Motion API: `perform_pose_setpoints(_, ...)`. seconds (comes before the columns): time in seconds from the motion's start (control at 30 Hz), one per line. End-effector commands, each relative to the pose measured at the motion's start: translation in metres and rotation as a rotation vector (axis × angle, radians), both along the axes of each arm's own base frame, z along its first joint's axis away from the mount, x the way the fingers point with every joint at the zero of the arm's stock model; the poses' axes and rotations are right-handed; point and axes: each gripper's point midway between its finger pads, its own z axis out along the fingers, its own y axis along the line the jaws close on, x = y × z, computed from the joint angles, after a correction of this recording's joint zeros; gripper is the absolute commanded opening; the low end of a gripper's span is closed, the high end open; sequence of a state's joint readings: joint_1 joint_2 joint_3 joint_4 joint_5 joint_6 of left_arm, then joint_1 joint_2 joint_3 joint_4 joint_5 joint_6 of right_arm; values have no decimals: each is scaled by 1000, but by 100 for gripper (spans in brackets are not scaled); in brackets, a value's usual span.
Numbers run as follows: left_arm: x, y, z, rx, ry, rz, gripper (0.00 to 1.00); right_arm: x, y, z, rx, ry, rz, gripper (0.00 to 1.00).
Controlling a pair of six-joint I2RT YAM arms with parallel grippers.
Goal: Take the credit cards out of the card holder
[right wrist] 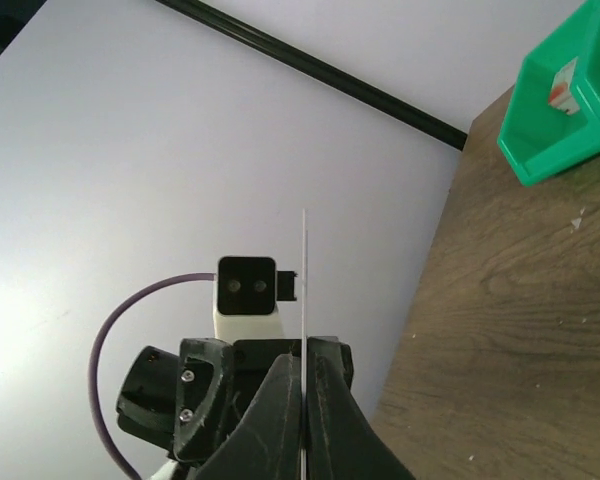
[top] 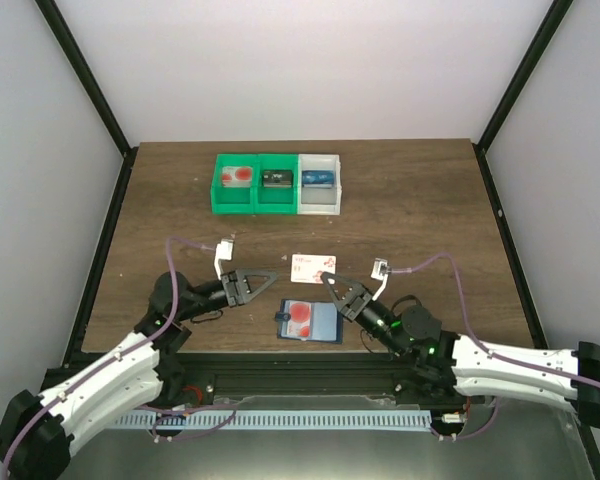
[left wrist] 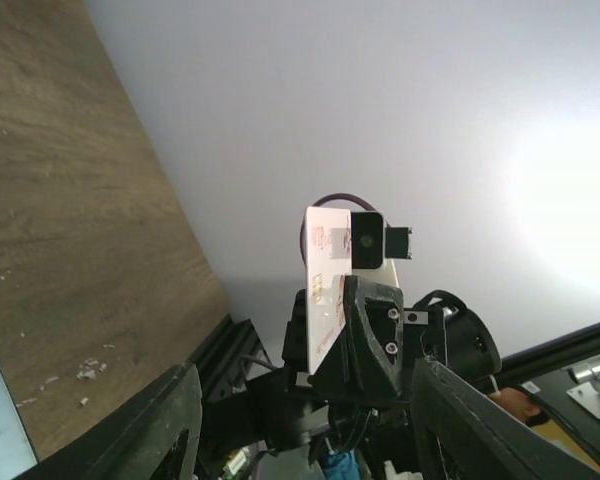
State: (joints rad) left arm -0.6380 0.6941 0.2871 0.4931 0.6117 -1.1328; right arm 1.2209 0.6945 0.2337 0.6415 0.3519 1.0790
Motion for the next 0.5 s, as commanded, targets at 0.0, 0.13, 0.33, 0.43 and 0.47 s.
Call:
perform_pose_setpoints(0.0,-11,0,22,-128,-26,-64,58,3,1,15,134,55,1,0)
perform_pose_setpoints(0.13,-6,-2,17,-120,-3,-55,54,4,6,8,157,70,12,0)
perform_pose_setpoints(0.33,-3,-2,7,-109,30,-42,50,7,12,4,140,91,11,0)
perform_pose_setpoints(0.43,-1,-1,4,-121,47,-32,51,6,16,5,133,94,25,1)
perform_pose_setpoints(0.47,-1,-1,3,-124,52,-32,50,5,18,5,132,97,33,1)
